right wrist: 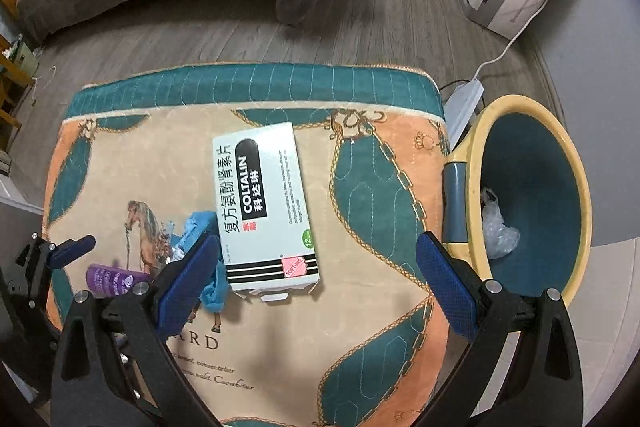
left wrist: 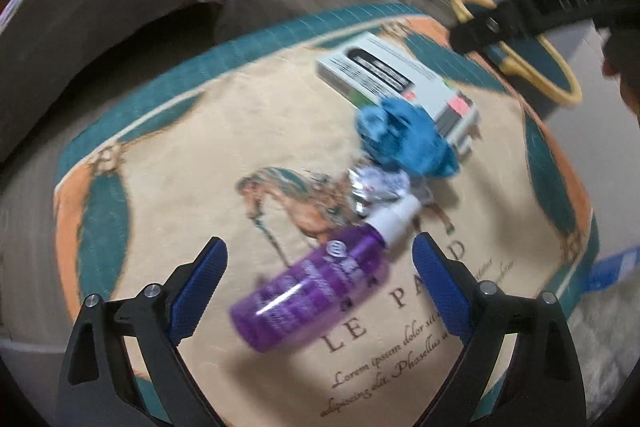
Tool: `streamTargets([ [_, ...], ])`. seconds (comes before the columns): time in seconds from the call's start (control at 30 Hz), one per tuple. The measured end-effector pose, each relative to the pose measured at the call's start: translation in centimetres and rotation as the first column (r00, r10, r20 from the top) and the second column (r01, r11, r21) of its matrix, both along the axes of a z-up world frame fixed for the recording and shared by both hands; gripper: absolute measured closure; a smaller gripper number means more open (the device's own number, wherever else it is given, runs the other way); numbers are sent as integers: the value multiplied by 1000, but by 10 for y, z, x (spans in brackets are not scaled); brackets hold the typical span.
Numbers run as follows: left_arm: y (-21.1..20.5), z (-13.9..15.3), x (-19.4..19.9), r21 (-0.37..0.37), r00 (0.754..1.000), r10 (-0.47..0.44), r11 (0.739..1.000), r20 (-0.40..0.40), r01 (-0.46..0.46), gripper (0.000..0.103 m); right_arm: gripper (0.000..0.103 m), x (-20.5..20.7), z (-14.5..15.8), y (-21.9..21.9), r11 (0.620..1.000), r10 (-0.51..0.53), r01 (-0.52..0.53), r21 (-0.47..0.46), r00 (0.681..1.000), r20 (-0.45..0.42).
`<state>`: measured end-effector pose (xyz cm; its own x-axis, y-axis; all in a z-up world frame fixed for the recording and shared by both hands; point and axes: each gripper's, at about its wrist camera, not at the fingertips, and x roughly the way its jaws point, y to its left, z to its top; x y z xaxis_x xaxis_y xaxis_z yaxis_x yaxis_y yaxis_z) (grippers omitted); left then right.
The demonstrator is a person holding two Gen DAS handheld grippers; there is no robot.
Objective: Collect trash
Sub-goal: 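Grasp the purple spray bottle with the left tool while the right tool grasps the blue glove, then carry the purple bottle and blue glove over the bin and release both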
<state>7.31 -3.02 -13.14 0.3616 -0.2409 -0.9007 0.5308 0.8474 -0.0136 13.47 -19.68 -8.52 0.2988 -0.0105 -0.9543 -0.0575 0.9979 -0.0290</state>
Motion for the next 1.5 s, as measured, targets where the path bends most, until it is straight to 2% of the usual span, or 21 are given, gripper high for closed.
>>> streamTargets([
  [0.07,-6,-6,-2,23,1000,-30,999,-7,30,22,6,0,-2,2,1000,5,-5,-8,1000,-6],
  [0.1,-9,-10,-2,46,999,-43,998,-19,44,35,6,0,-4,3,1000,8,-8,-14,1000,-8],
  [0.13,-9,-13,-2,59,998,-52,997,-31,54,43,6,1,-5,4,1000,12,-12,-19,1000,-11],
  [0.27,-4,-14,-4,53,996,-65,996,-54,68,55,6,1,-9,11,999,26,-27,-20,999,-24],
  [0.33,1,-14,-5,44,995,-72,996,-66,75,61,6,1,-12,17,999,31,-31,9,999,-37],
  [0.47,14,-12,-11,53,995,-61,996,-74,65,62,20,3,-21,33,996,43,-36,82,995,-89],
  [0.53,24,-12,-10,67,997,-29,997,-72,33,62,25,3,-27,44,993,68,-57,99,991,-111],
  [0.6,37,-12,-6,86,998,18,996,-64,-13,62,34,2,-31,55,992,90,-79,96,988,-122],
  [0.73,60,-11,4,89,993,103,991,-62,-97,62,42,3,-41,67,990,102,-85,117,984,-147],
  [0.77,64,-10,5,92,991,118,989,-59,-112,62,46,3,-44,70,989,110,-93,117,982,-155],
  [0.87,72,-6,6,83,987,150,986,-50,-145,63,71,2,-51,74,987,140,-122,108,974,-179],
  [0.97,75,2,9,67,986,162,985,-38,-159,64,74,2,-46,71,986,139,-121,117,976,-168],
  [1.2,78,43,14,-23,982,186,982,31,-186,66,75,1,9,53,982,68,-69,175,998,12],
  [1.27,69,56,18,-52,981,186,982,59,-183,67,75,0,24,46,973,31,-42,228,998,51],
  [1.5,46,97,29,-137,970,191,976,150,-171,68,75,-13,73,13,969,-102,51,242,974,201],
])
